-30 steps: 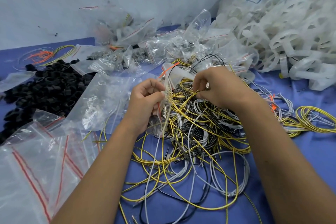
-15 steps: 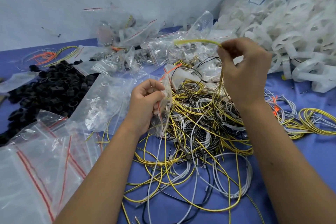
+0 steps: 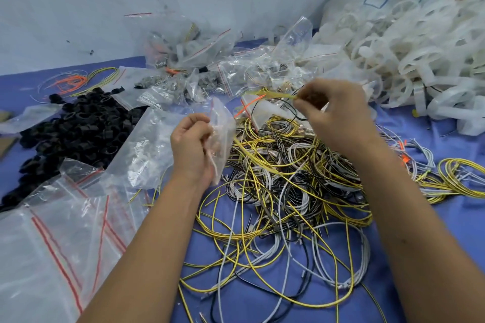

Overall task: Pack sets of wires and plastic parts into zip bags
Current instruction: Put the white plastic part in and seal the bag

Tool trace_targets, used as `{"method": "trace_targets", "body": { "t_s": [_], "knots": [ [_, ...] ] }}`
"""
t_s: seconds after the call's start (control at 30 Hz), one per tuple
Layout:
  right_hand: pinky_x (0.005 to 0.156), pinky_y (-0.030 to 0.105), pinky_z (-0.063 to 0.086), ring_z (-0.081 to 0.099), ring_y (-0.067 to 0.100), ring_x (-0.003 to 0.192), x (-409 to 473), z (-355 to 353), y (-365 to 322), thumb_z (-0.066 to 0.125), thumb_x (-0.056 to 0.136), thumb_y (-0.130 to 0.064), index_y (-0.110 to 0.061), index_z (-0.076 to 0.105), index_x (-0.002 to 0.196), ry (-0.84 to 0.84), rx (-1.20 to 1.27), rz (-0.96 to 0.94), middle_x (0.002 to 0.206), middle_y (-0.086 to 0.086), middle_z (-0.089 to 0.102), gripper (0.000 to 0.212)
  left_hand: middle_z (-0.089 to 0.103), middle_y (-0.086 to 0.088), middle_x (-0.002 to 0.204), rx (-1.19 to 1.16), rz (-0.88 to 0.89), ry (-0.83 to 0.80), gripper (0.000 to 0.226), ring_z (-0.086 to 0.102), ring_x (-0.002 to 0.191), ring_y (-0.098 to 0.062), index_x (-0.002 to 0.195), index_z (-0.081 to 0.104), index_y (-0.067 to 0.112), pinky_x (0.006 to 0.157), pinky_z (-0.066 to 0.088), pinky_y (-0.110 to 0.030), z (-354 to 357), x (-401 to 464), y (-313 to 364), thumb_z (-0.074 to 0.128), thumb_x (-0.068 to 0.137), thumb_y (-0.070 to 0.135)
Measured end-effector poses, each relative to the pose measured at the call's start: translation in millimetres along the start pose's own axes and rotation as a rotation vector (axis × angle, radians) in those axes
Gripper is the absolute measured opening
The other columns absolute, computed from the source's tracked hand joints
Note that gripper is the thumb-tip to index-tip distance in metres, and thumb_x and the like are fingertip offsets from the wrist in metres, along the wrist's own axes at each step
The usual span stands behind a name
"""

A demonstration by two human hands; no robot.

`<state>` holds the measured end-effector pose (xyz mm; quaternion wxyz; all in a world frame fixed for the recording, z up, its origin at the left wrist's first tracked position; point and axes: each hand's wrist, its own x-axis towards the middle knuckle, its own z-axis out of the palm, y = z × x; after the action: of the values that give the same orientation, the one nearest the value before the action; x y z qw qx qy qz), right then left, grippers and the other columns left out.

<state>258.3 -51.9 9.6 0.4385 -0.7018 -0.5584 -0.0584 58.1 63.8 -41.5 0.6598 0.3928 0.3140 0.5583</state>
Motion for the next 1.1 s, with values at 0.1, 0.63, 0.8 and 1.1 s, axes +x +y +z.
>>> {"method": "trace_targets", "body": {
  "t_s": [0.1,0.63,0.8,1.1],
  "knots": [
    [0.071,0.036,0.056,0.064,0.013,0.067,-3.2,7.1,1.4,0.076,0.09,-0.017,-0.018,0.076,0.089,-0.135,-0.041,0.043,0.072,-0.006,0.069,0.002,0.038,0.005,0.042,-0.019,0.011,0.068,0.032,0.032,0.034,-0.005,0.075,0.052,0.01,0.036,0.025,-0.015,-2.9,3.9,3.9,0.038,0.087,-0.017],
    [0.06,0.032,0.057,0.06,0.022,0.055,13.2,-18.8,-8.1,0.058,0.1,0.001,-0.008,0.054,0.082,0.903,1.177,0.438,0.07,0.016,0.059,0.021,0.039,0.0,0.051,0.24,0.116,-0.119,0.027,0.029,0.043,-0.012,0.06,0.065,0.023,0.051,0.021,-0.028,-2.8,-0.4,-10.9,0.053,0.064,-0.001],
    [0.064,0.035,0.059,0.058,0.022,0.055,15.0,-25.7,-10.4,0.056,0.101,0.003,-0.004,0.051,0.088,1.017,1.378,0.439,0.067,0.014,0.058,0.015,0.038,0.002,0.05,0.232,0.128,-0.17,0.022,0.027,0.043,-0.01,0.065,0.065,0.02,0.044,0.021,-0.017,-3.5,-2.4,-9.0,0.053,0.069,0.002],
    [0.066,0.034,0.061,0.061,0.019,0.057,8.6,3.2,-25.5,0.053,0.103,0.001,-0.008,0.048,0.084,0.85,1.404,0.493,0.068,0.012,0.06,0.022,0.07,-0.015,0.08,0.002,-0.546,-1.058,0.042,0.051,0.045,-0.006,0.102,0.072,-0.001,0.036,0.044,-0.015,1.6,-16.7,22.7,0.072,0.085,0.037]
  ]
}}
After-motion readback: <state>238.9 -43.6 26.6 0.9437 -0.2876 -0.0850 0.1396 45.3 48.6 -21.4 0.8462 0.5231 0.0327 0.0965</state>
